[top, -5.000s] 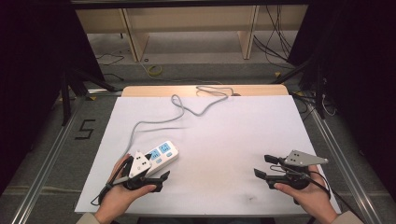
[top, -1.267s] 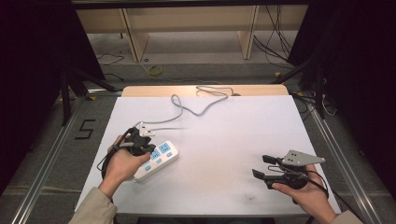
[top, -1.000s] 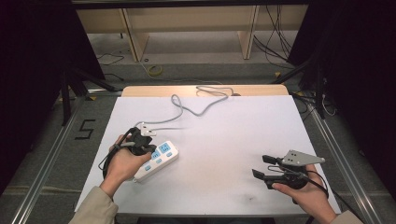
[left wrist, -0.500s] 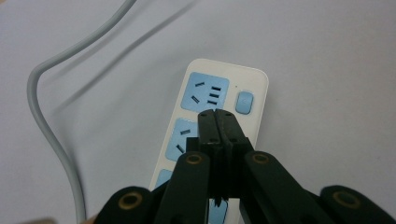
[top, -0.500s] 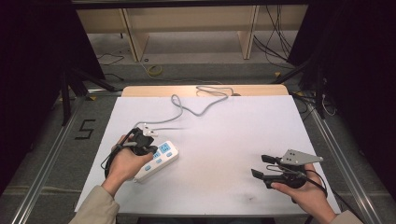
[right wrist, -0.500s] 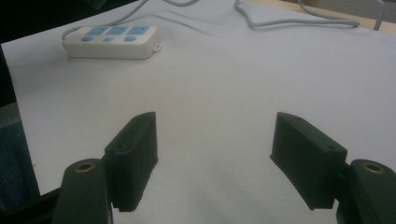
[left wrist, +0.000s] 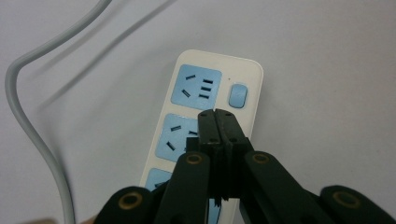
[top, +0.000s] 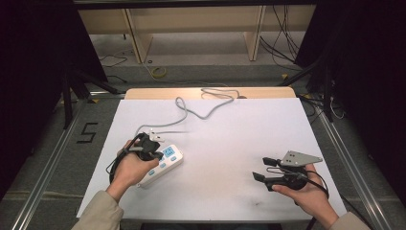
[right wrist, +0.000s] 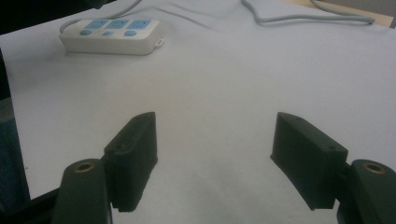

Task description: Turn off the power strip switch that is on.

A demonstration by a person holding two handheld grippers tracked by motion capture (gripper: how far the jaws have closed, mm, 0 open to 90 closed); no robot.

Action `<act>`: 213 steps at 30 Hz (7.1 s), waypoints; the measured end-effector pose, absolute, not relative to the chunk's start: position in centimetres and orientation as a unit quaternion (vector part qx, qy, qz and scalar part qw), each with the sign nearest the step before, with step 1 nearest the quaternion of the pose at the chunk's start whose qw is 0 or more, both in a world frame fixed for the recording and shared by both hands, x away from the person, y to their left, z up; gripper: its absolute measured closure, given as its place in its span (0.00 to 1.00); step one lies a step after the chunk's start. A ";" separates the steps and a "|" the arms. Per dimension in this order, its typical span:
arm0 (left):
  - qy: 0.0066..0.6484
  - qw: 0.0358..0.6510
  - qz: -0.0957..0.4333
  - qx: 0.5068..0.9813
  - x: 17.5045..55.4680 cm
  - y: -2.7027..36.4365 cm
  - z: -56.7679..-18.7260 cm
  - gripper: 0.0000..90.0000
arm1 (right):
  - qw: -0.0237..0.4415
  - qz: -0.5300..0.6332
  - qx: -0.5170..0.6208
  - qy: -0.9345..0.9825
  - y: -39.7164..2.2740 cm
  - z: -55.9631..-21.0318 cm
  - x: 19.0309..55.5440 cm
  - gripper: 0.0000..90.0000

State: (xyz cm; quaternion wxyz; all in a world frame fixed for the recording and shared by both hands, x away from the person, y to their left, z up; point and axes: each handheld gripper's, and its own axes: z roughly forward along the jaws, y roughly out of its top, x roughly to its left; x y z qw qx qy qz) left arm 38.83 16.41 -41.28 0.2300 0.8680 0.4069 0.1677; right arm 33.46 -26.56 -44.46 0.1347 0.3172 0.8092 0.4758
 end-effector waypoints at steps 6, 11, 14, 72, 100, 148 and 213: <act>0.404 0.225 0.161 0.872 39.0 16.2 -41.7 1.00 | 0.134 0.475 0.317 0.810 -26.5 -44.5 33.6 0.35; 0.403 0.222 0.155 0.874 39.1 15.9 -42.0 1.00 | 0.134 0.474 0.318 0.810 -26.4 -44.6 33.6 0.35; 0.403 0.219 0.150 0.876 39.2 15.8 -42.2 1.00 | 0.134 0.474 0.317 0.810 -26.4 -44.6 33.6 0.35; 0.409 0.166 0.112 0.890 40.2 15.2 -43.8 1.00 | 0.132 0.471 0.313 0.814 -26.4 -44.6 33.5 0.34; 0.415 0.142 0.090 0.894 40.7 15.2 -43.6 1.00 | 0.129 0.470 0.313 0.815 -26.3 -44.7 33.5 0.34; 0.417 0.144 0.085 0.893 40.9 15.2 -43.7 1.00 | 0.127 0.470 0.311 0.816 -26.2 -44.7 33.5 0.34; 0.396 0.284 0.167 0.857 39.5 16.4 -41.8 1.00 | 0.129 0.472 0.308 0.816 -26.3 -44.6 33.5 0.34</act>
